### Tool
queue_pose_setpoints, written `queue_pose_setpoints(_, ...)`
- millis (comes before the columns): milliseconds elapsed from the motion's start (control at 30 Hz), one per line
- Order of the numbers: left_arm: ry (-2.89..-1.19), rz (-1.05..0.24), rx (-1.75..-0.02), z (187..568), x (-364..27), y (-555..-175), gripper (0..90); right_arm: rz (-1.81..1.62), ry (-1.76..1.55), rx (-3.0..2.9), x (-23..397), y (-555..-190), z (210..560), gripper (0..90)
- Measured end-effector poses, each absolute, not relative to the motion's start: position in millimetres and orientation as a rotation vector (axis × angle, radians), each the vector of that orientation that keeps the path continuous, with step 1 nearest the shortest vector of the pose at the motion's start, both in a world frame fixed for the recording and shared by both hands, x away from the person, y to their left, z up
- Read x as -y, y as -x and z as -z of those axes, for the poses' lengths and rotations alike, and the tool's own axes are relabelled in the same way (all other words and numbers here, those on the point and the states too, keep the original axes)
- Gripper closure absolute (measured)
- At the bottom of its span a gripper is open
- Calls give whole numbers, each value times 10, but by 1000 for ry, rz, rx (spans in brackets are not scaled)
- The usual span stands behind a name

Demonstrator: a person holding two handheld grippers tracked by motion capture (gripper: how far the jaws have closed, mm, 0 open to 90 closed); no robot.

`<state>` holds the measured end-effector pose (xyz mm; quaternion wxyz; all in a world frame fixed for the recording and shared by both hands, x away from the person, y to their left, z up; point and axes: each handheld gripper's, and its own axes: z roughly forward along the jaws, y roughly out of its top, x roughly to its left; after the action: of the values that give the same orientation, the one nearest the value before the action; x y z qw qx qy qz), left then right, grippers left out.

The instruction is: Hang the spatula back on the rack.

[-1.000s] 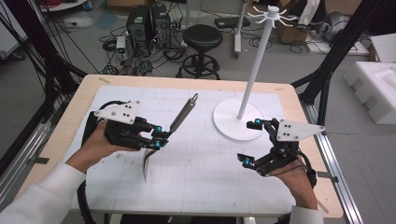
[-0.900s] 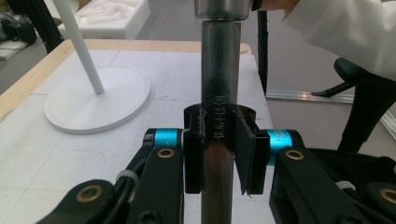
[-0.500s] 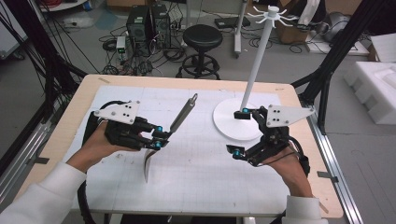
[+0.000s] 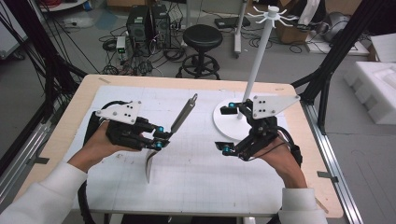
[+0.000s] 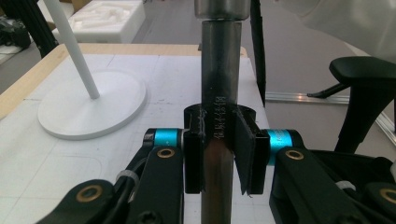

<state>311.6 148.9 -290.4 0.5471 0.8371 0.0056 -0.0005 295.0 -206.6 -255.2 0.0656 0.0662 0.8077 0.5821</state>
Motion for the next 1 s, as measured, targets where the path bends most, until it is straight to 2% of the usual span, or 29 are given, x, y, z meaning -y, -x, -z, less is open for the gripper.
queue_pose_setpoints(1000, -1971, 19, 10, 2923, -1436, -3125, 746, -1635, 7, -2613, 1465, -3095, 2179, 26)
